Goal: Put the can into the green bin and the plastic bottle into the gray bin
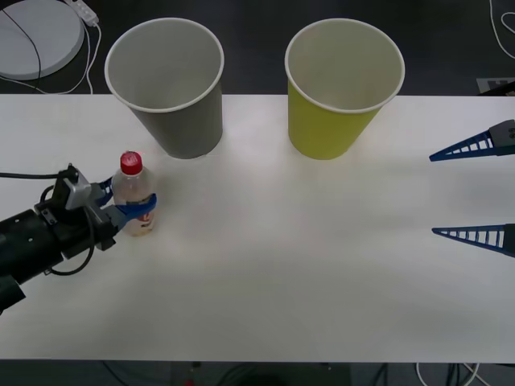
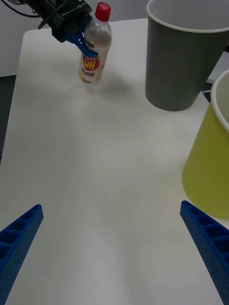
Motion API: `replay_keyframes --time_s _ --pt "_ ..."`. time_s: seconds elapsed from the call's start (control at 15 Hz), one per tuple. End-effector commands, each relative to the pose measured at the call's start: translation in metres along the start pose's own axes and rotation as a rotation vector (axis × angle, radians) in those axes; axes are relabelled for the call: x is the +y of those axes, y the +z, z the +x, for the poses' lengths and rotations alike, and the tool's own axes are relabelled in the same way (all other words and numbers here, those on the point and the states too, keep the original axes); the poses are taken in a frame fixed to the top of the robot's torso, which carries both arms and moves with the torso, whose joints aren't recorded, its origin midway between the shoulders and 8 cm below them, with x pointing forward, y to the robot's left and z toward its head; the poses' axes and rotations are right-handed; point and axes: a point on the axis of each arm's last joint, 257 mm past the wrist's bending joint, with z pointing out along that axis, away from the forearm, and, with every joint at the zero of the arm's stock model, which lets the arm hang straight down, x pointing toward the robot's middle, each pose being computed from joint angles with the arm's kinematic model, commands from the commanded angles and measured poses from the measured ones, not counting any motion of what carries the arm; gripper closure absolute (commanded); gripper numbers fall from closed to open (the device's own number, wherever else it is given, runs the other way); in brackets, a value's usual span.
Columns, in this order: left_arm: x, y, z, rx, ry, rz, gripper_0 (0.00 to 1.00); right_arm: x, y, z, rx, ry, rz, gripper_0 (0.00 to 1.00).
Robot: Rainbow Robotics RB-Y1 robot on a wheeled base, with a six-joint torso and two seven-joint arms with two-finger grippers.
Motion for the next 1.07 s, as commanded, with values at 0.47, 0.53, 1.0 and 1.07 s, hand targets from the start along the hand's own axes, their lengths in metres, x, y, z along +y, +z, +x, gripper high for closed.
replay_keyframes --time_s 0.47,0.53,1.0,1.07 --pt "0.016 -0.042 -0.037 0.048 -0.039 -0.017 1.0 0.0 0.0 0.0 0.0 0.0 0.0 0.0" --pt "0.017 -0.046 -0.041 0.055 -0.041 -0.018 1.0 0.0 0.0 0.0 0.0 0.0 0.0 0.0" --pt "0.039 -0.075 -0.06 0.12 -0.069 -0.043 1.0 0.0 0.0 0.0 0.0 0.0 0.0 0.0" --pt "0.04 -0.077 -0.062 0.129 -0.07 -0.035 1.0 0.0 0.0 0.0 0.0 0.0 0.0 0.0"
